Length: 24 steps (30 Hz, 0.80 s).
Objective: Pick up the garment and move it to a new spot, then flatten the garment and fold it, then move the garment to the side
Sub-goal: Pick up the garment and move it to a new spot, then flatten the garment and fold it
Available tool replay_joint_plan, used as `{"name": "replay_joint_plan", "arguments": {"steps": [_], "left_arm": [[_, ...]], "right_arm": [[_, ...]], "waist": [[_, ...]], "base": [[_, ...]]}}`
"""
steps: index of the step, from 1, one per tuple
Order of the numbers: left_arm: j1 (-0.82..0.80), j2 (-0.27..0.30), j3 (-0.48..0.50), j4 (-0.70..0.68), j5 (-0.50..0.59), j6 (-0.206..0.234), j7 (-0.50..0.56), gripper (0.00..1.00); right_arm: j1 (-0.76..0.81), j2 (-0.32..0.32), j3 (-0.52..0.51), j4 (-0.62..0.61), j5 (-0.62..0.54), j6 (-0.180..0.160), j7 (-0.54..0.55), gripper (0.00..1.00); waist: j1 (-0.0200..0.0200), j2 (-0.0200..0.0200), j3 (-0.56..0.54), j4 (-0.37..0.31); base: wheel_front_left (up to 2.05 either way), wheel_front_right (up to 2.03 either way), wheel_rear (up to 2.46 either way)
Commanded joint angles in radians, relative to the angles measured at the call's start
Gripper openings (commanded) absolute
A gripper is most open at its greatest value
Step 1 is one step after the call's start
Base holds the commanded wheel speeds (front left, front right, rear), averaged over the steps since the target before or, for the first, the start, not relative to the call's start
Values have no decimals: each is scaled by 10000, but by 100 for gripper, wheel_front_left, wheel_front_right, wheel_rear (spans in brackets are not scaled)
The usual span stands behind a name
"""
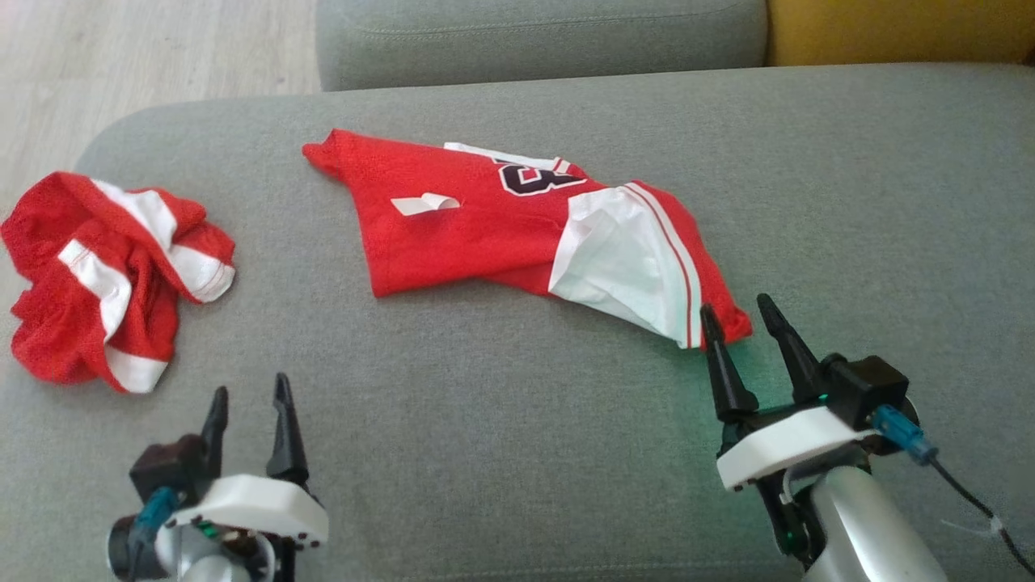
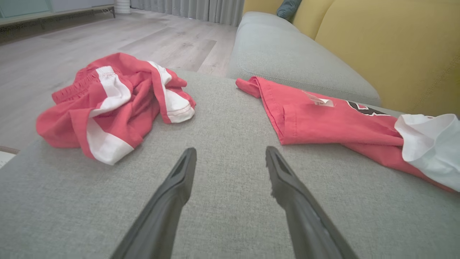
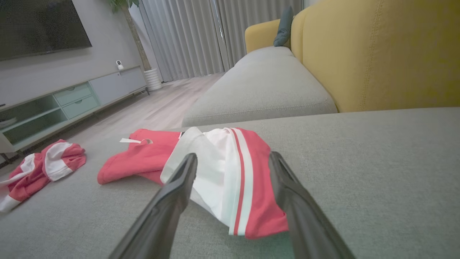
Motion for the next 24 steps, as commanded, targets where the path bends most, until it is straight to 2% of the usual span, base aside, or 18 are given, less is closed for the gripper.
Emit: {"name": "replay_joint_plan", "arguments": {"steps": [1, 13, 17, 24], "left_arm": [[-325, 34, 202, -362, -65, -2, -53, 100], [-586, 31, -430, -306, -350, 17, -53, 100], [-641, 31, -497, -285, -339, -12, -53, 100], [-748, 30, -564, -320, -300, -10, -53, 100]], "right_arm": [[-150, 57, 135, -191, -116, 73, -67, 100], [-473, 57, -125, 1539, -596, 73, -67, 100], [-600, 57, 42, 2092, 290, 73, -67, 100], [-783, 57, 183, 2007, 1236, 73, -67, 100]], "waist": [[1, -1, 52, 76], [1, -1, 595, 730], [1, -1, 750, 913], [1, -1, 930, 1028]], "base": [[0, 0, 0], [0, 0, 0], [0, 0, 0], [0, 0, 0]]}}
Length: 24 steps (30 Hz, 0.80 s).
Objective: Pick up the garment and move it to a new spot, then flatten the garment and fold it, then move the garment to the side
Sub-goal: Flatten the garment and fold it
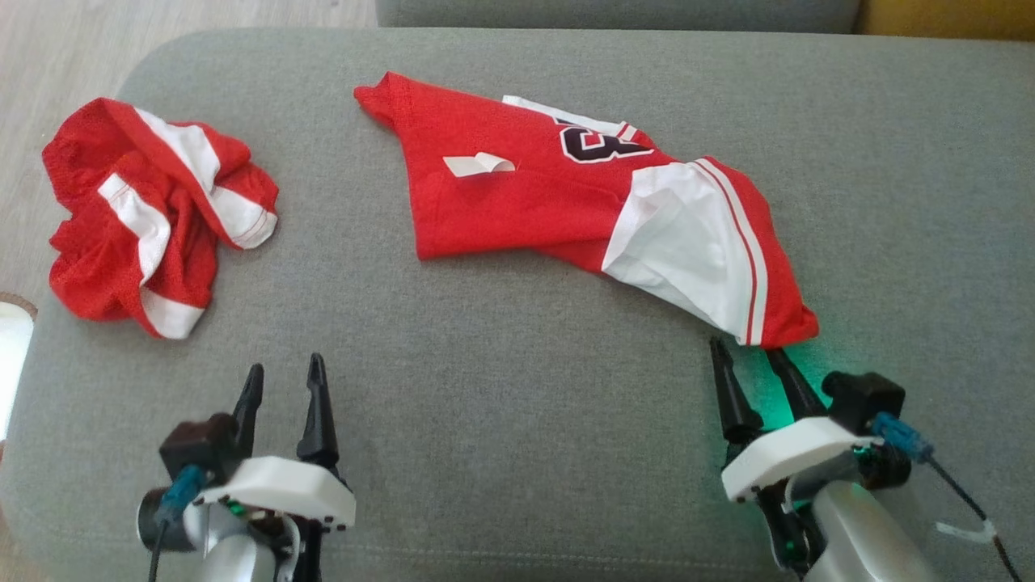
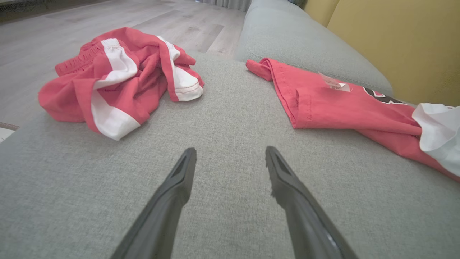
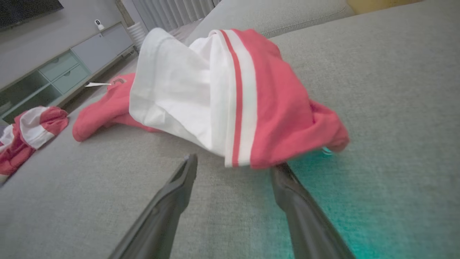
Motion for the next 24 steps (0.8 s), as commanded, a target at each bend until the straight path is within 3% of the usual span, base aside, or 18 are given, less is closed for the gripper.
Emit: {"name": "replay_joint_plan", "arguments": {"steps": [1, 9, 10, 12, 13, 17, 20, 24], "left_arm": [[-459, 46, 243, -313, 58, -27, -53, 100], [-525, 45, 149, -298, 148, -112, -53, 100], [-517, 45, 136, -278, 145, -121, -53, 100], [-509, 45, 106, -246, 158, -147, -53, 100], [-505, 45, 97, -240, 159, -154, -53, 100], [-512, 45, 39, -209, 127, -175, -53, 100], [-584, 45, -31, -189, 101, -196, -53, 100], [-694, 45, -235, -114, 65, -260, -53, 100]], "right_arm": [[-338, 36, 230, -382, 196, 73, -67, 100], [-276, 36, 50, -1111, 1149, 73, -67, 99], [-259, 36, 15, -1151, 1215, 73, -67, 75], [-235, 36, -96, -1245, 1316, 73, -67, 7], [-225, 36, -127, -1270, 1310, 73, -67, 0], [-290, 36, -536, -1338, 1135, 73, -67, 0], [-684, 24, -935, -1242, 235, 73, -67, 0], [-1475, -609, -1361, -845, -730, 73, -67, 0]], "waist": [[0, 0, 45, 29], [0, 0, 202, 79], [0, 0, 211, 78], [0, 0, 227, 70], [0, 0, 230, 66], [0, 0, 246, 81], [0, 0, 300, 130], [0, 0, 314, 331]], "base": [[0, 0, 0], [0, 0, 0], [0, 0, 0], [0, 0, 0], [0, 0, 0], [0, 0, 0], [0, 0, 0], [0, 0, 0]]}}
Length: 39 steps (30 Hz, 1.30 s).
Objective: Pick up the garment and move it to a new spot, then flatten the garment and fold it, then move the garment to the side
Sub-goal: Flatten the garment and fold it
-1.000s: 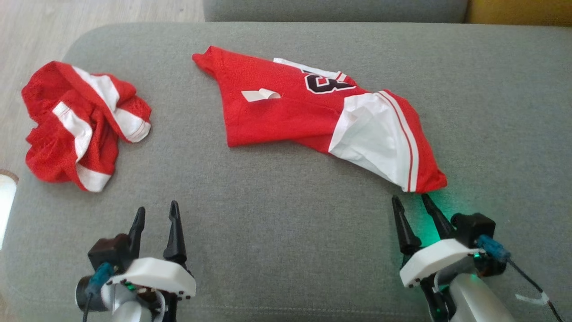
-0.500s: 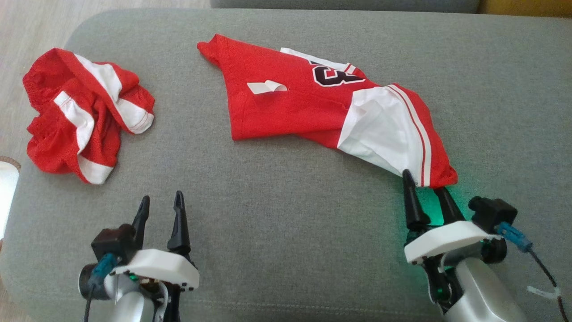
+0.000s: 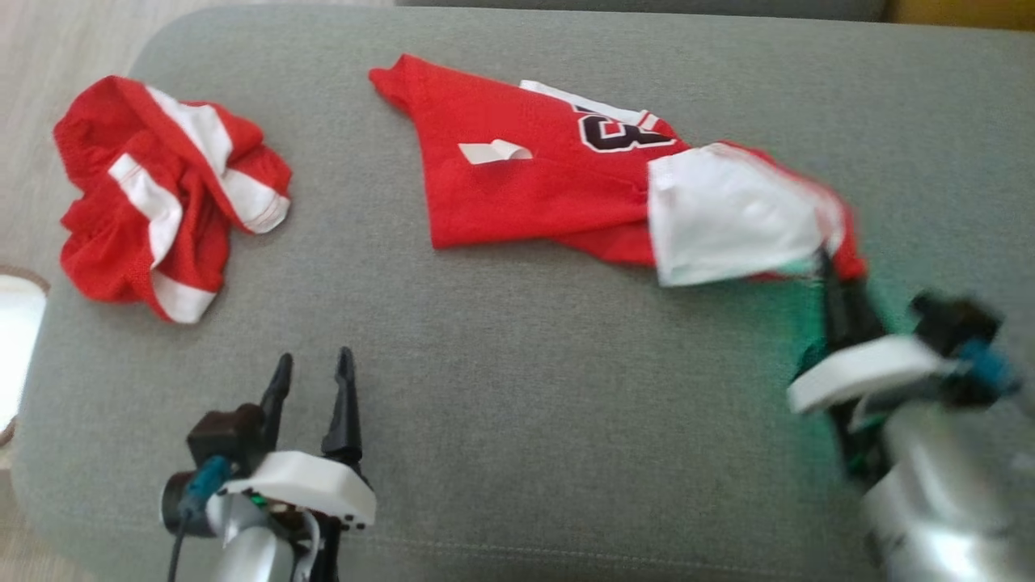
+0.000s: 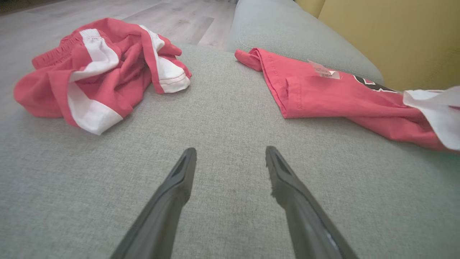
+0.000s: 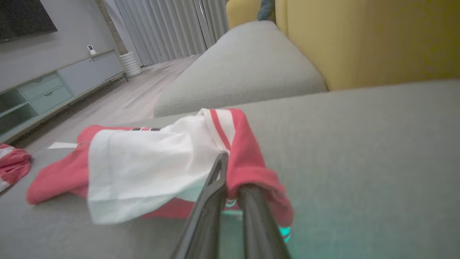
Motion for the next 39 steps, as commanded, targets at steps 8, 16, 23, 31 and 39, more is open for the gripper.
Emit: {"name": "replay_joint_plan", "arguments": {"steps": [8, 16, 23, 31, 39], "left_arm": [[-332, 45, -227, -124, -189, -109, -53, 100], [-353, 45, -458, -50, -266, -104, -53, 100], [-447, 45, -646, -5, -344, -93, -53, 100], [-501, 45, -798, 24, -437, -100, -53, 100], [-443, 45, -852, 31, -503, -132, -53, 100]], "right_arm": [[-1667, -2030, 203, 854, -953, 73, -67, 0], [-2398, -2662, -181, 1903, -1637, 73, -67, 100], [-2029, -1741, -184, 2196, -2118, 73, -67, 100], [-1063, -592, 294, 1407, -2575, 73, -67, 100], [-655, 208, 673, 869, -2901, 73, -67, 100]], "waist": [[0, 0, -43, 461], [0, 0, 48, 471], [0, 0, 30, 277], [0, 0, 55, 185], [0, 0, 107, 306]], "base": [[0, 0, 0], [0, 0, 0], [0, 0, 0], [0, 0, 0], [0, 0, 0]]}}
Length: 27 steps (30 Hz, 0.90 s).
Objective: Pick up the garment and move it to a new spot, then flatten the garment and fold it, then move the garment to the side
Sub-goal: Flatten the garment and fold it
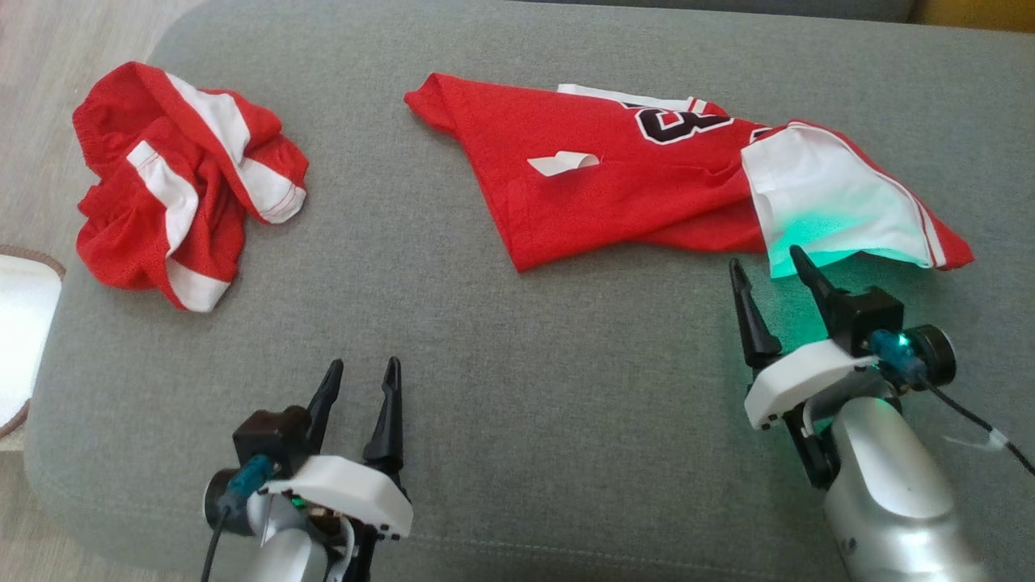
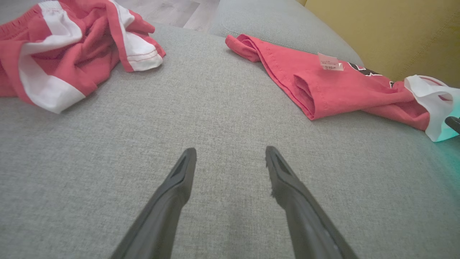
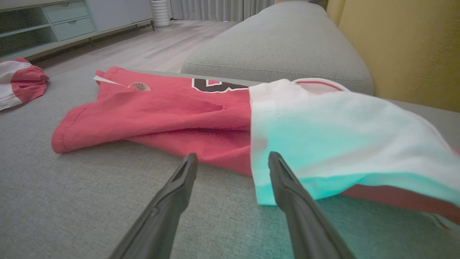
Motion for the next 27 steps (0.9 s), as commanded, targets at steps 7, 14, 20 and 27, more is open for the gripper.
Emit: {"name": "replay_joint_plan", "arguments": {"steps": [7, 14, 20, 27], "left_arm": [[-304, 51, 169, -264, -184, -74, -53, 100], [-428, 51, 39, -268, -266, -122, -53, 100], [-532, 51, -82, -256, -382, -133, -53, 100], [-743, 51, -260, -275, -471, -164, -53, 100]], "right_arm": [[83, 267, -737, -492, -693, 73, -67, 100], [-15, 330, -1112, -1169, -740, 73, -67, 100], [42, 334, -1077, -1384, -488, 73, -67, 100], [-199, 335, -1363, -1452, -830, 73, -67, 100]], "waist": [[0, 0, 147, 93], [0, 0, 359, 147], [0, 0, 470, 155], [0, 0, 672, 276]], "base": [[0, 0, 0], [0, 0, 0], [0, 0, 0], [0, 0, 0]]}}
